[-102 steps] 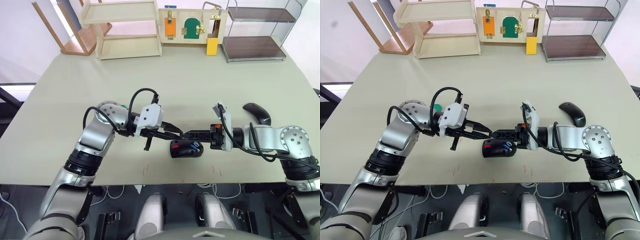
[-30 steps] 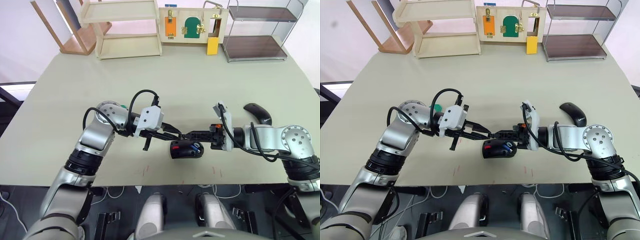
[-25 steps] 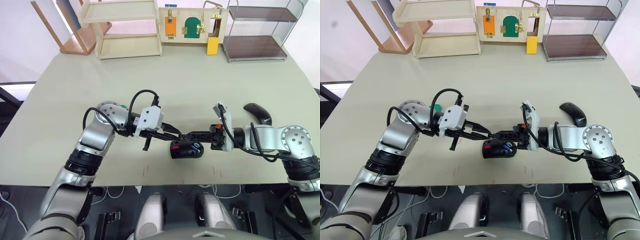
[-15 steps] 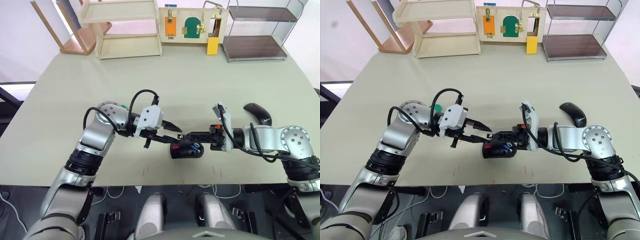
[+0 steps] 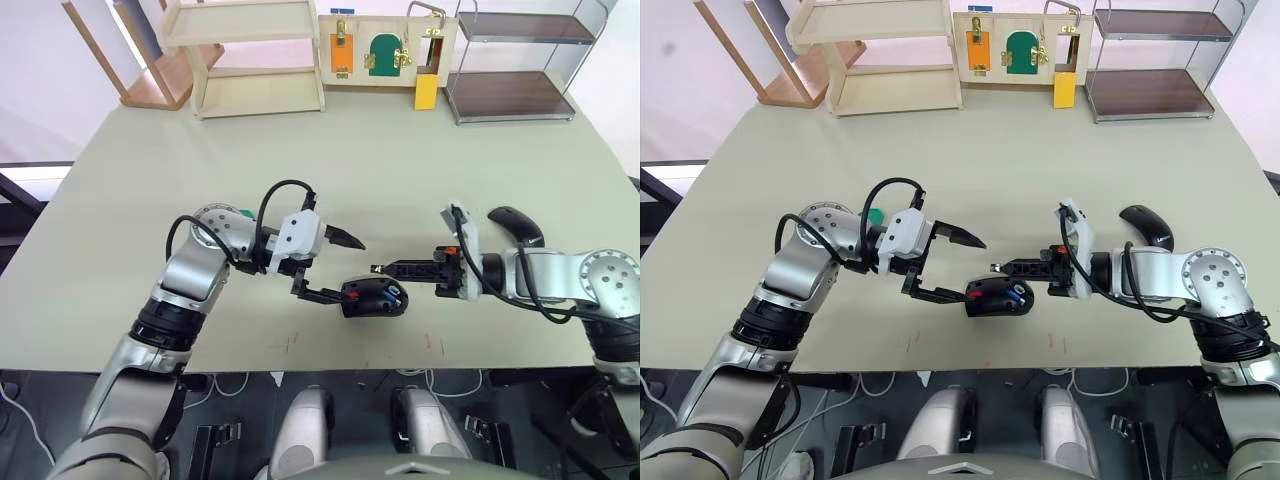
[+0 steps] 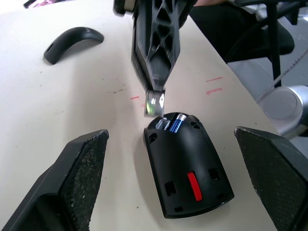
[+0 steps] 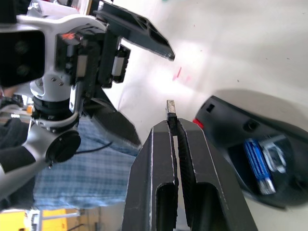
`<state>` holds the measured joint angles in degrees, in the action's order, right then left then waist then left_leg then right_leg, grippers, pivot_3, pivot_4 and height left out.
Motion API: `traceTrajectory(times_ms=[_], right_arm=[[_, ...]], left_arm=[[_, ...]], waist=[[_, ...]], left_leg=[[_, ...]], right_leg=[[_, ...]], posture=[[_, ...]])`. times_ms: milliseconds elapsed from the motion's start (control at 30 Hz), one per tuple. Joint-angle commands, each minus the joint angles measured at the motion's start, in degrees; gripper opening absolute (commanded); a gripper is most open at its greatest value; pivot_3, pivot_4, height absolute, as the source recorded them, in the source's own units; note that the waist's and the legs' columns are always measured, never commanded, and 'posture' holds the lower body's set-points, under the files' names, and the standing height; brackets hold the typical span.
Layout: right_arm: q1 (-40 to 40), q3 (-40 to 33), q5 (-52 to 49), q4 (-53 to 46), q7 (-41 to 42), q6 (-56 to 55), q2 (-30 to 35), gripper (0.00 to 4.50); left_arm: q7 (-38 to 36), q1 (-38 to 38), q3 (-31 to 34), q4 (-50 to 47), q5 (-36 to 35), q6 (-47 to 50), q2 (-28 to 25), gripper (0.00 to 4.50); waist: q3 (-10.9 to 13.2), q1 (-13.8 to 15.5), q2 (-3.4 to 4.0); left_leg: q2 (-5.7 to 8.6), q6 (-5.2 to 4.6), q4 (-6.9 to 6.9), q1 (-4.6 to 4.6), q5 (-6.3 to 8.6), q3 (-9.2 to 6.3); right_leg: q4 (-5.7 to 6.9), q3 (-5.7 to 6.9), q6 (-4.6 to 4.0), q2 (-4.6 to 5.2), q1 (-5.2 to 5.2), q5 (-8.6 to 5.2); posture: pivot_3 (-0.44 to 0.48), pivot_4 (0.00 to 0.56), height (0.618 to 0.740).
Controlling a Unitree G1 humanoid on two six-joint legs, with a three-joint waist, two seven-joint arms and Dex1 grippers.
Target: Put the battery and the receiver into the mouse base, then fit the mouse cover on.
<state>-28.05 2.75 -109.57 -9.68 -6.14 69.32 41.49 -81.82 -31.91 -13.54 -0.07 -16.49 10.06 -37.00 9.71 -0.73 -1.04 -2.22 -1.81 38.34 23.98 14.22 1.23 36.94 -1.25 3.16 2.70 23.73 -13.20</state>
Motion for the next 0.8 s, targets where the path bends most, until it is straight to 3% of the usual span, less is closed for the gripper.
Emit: traceTrajectory(times_ms=[33, 200, 333, 600, 800], right_arm=[[0.8, -4.8, 0.9, -4.9, 5.9, -1.7, 2.2, 0.00], [4.1, -8.7, 7.8, -8.8, 14.9, -1.4, 7.0, 0.00], [9.0, -11.3, 21.8, -14.2, 26.6, -5.7, 10.1, 0.00], [22.9, -17.1, 45.2, -20.0, 50.2, -26.1, 9.9, 0.00], [29.5, -15.2, 63.5, -16.6, 67.5, -45.6, 10.4, 0.00]], left_arm=[[1.4, 1.5, 1.8, -4.2, -1.9, 1.7, -0.7, 4.45], [4.3, 4.0, 2.2, -6.6, -2.7, 4.1, -0.4, 4.45], [5.6, 6.6, 1.5, -8.9, -3.9, 7.4, -0.4, 4.45], [7.8, 7.6, -0.1, -7.5, -2.9, 8.4, 1.6, 4.45], [8.3, 6.3, -1.6, -6.1, -1.9, 8.9, 2.3, 4.45]], waist=[[0.0, 0.0, -0.01], [0.0, 0.1, -0.01], [0.0, 0.1, -0.01], [0.0, 0.4, -0.01], [0.0, 0.2, -0.01]], left_leg=[[0.00, 0.00, 0.00, 0.00, 0.00, -0.01], [-0.01, 0.00, 0.00, -0.02, 0.00, -0.01], [0.00, 0.00, 0.02, -0.02, 0.00, -0.02], [0.02, 0.00, 0.02, -0.03, 0.00, 0.03], [0.04, 0.00, 0.06, -0.08, 0.00, 0.07]], right_leg=[[0.00, 0.00, 0.00, 0.00, 0.00, 0.00], [0.00, 0.02, 0.00, -0.01, -0.01, 0.00], [-0.01, -0.01, 0.00, 0.00, -0.01, 0.00], [-0.02, 0.04, 0.01, -0.01, -0.03, -0.01], [-0.02, 0.02, 0.05, -0.02, -0.06, -0.01]], posture=[[0.000, 0.150, 0.740], [0.000, 0.150, 0.740], [0.000, 0.150, 0.740], [0.000, 0.150, 0.740], [0.000, 0.150, 0.740]])
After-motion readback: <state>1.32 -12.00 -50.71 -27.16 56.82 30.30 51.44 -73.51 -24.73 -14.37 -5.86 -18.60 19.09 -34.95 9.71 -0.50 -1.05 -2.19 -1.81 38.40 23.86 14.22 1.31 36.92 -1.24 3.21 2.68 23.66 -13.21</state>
